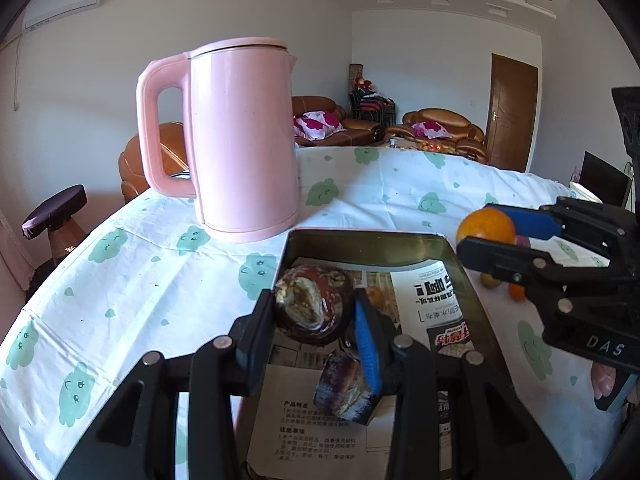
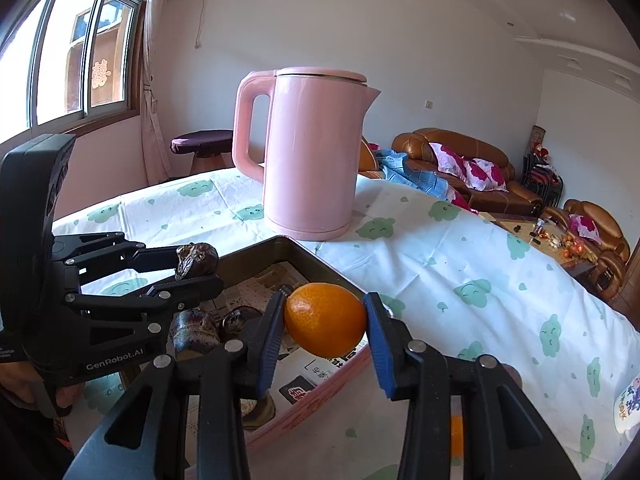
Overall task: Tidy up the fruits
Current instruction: 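Carry the orange with the right tool while the left tool carries the dark fruit over the tin, then open the right tool to drop the orange into the tin while the left drops the dark fruit, then grasp an orange with the right tool while the left tool grasps another orange, then lift the orange with the right tool while the left tool lifts its orange, then carry the orange with the right tool while the left tool carries its orange over the tin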
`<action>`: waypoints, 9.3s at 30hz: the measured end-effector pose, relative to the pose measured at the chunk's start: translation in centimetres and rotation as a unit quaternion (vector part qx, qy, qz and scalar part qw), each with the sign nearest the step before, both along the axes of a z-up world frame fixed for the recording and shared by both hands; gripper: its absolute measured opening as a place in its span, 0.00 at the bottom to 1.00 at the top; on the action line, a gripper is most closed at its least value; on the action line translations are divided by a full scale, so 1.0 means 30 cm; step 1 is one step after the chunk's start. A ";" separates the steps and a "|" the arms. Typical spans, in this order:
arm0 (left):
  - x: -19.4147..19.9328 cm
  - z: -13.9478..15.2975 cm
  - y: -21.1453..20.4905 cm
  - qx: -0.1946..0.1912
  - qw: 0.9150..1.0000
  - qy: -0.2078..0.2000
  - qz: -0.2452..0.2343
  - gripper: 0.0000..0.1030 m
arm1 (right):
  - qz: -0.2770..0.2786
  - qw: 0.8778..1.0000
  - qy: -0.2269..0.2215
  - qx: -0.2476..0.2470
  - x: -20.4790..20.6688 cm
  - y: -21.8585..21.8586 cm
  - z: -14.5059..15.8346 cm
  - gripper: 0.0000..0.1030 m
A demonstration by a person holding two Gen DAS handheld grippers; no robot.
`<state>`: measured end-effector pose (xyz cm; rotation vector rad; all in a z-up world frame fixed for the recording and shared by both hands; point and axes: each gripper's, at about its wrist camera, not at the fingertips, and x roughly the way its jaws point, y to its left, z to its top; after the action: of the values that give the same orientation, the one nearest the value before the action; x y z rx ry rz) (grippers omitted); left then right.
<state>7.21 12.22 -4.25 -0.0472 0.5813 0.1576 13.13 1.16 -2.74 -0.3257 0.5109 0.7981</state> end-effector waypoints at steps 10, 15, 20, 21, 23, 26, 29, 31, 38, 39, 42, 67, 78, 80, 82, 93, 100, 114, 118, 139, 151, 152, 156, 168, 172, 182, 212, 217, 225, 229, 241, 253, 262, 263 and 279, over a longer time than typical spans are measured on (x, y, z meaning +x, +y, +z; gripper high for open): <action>0.022 -0.015 0.003 0.004 1.000 0.015 -0.007 0.39 | 0.004 0.999 0.036 -0.009 0.016 0.043 -0.075 0.41; 0.032 -0.020 0.008 0.000 1.000 0.022 -0.006 0.39 | 0.005 0.999 0.042 -0.012 0.023 0.049 -0.088 0.41; 0.040 -0.027 0.011 -0.005 0.999 0.030 -0.011 0.39 | 0.005 0.999 0.046 -0.016 0.024 0.055 -0.100 0.41; 0.042 -0.028 0.011 -0.005 0.999 0.031 -0.010 0.39 | 0.004 0.999 0.046 -0.016 0.024 0.055 -0.100 0.41; 0.042 -0.029 0.012 -0.007 0.999 0.032 -0.011 0.39 | 0.005 0.999 0.045 -0.016 0.022 0.056 -0.099 0.41; 0.044 -0.031 0.014 -0.008 0.999 0.033 -0.011 0.39 | 0.005 0.999 0.044 -0.020 0.021 0.061 -0.102 0.41; 0.046 -0.032 0.016 -0.008 0.999 0.035 -0.009 0.39 | 0.008 0.999 0.046 -0.021 0.020 0.064 -0.104 0.41; 0.046 -0.032 0.016 -0.007 0.999 0.036 -0.008 0.39 | 0.010 0.999 0.047 -0.023 0.019 0.068 -0.106 0.41; 0.031 -0.025 0.016 -0.015 0.999 0.029 -0.005 0.47 | -0.007 0.999 0.040 -0.009 0.016 0.041 -0.091 0.57; 0.028 -0.022 0.017 -0.020 0.999 0.027 -0.006 0.50 | -0.012 0.999 0.037 -0.007 0.015 0.029 -0.085 0.57; 0.007 0.004 0.010 -0.015 1.000 0.010 0.003 0.71 | -0.028 0.999 0.034 0.003 0.017 -0.030 -0.064 0.57; 0.069 0.066 -0.385 0.011 0.996 -0.003 -0.087 0.77 | -0.192 0.973 0.132 0.001 0.213 -0.501 -0.151 0.57; 0.117 0.058 -0.463 0.012 0.994 0.015 -0.109 0.77 | -0.183 0.972 0.148 0.019 0.215 -0.525 -0.154 0.48; 0.126 0.057 -0.483 0.012 0.993 0.017 -0.114 0.77 | -0.206 0.970 0.126 0.011 0.201 -0.549 -0.142 0.48; 0.143 0.049 -0.512 0.014 0.992 0.024 -0.122 0.77 | -0.229 0.967 0.108 -0.005 0.193 -0.577 -0.137 0.47; 0.324 -0.071 -0.630 -0.011 0.981 0.118 -0.154 0.41 | -0.252 0.964 0.086 0.007 0.181 -0.669 -0.113 0.48; 0.338 -0.087 -0.630 -0.011 0.981 0.119 -0.152 0.35 | -0.234 0.969 0.078 0.031 0.163 -0.677 -0.098 0.48; 0.293 -0.043 -0.619 -0.014 0.985 0.069 -0.157 0.35 | -0.205 0.977 0.045 0.037 0.121 -0.652 -0.075 0.48; 0.282 -0.031 -0.615 -0.015 0.986 0.055 -0.156 0.35 | -0.202 0.978 0.038 0.039 0.113 -0.651 -0.072 0.48; 0.231 -0.001 -0.620 0.003 0.989 0.009 -0.149 0.35 | -0.192 0.979 -0.010 0.060 0.056 -0.663 -0.044 0.48; 0.198 0.017 -0.625 0.017 0.989 -0.018 -0.145 0.35 | -0.186 0.979 -0.036 0.072 0.023 -0.665 -0.029 0.48; 0.196 0.019 -0.624 0.017 0.989 -0.020 -0.145 0.35 | -0.185 0.979 -0.038 0.073 0.020 -0.665 -0.028 0.48; 0.188 0.022 -0.623 0.018 0.989 -0.027 -0.144 0.35 | -0.184 0.979 -0.045 0.077 0.012 -0.666 -0.023 0.48; 0.156 0.041 -0.621 0.024 0.989 -0.053 -0.138 0.35 | -0.182 0.977 -0.066 0.089 -0.017 -0.676 -0.011 0.48; 0.133 0.047 -0.620 0.028 0.988 -0.067 -0.134 0.35 | -0.180 0.976 -0.077 0.094 -0.037 -0.679 -0.006 0.48; 0.095 0.055 -0.614 0.036 0.987 -0.084 -0.131 0.35 | -0.175 0.975 -0.089 0.100 -0.062 -0.675 0.001 0.48; 0.024 0.059 -0.541 0.018 0.988 -0.086 -0.128 0.35 | -0.168 0.981 -0.067 0.075 -0.132 -0.558 -0.006 0.48; 0.012 0.061 -0.511 0.011 0.989 -0.083 -0.124 0.35 | -0.162 0.982 -0.065 0.070 -0.136 -0.525 0.002 0.48; -0.010 0.074 -0.462 0.005 0.989 -0.084 -0.118 0.35 | -0.147 0.985 -0.060 0.072 -0.135 -0.476 0.029 0.48; -0.020 0.083 -0.427 0.004 0.991 -0.084 -0.108 0.35 | -0.134 0.987 -0.057 0.073 -0.130 -0.442 0.050 0.48; -0.034 0.082 -0.304 -0.001 0.995 -0.073 -0.073 0.35 | -0.095 0.992 -0.058 0.055 -0.111 -0.318 0.069 0.48; -0.040 0.071 -0.212 0.004 0.997 -0.058 -0.044 0.35 | -0.067 0.995 -0.057 0.042 -0.100 -0.226 0.082 0.48; -0.039 0.051 -0.141 0.012 0.999 -0.044 -0.026 0.35 | -0.048 0.997 -0.050 0.033 -0.078 -0.153 0.076 0.48; -0.038 0.048 -0.134 0.012 0.999 -0.042 -0.023 0.35 | -0.046 0.997 -0.050 0.032 -0.076 -0.145 0.075 0.48; -0.037 0.038 -0.031 0.013 0.999 -0.029 0.004 0.35 | -0.015 0.999 -0.032 0.016 -0.066 -0.053 0.033 0.48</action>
<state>6.12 11.29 -3.12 -0.0288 0.5209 0.1700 11.17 -0.43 -1.76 -0.3122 0.4424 0.7640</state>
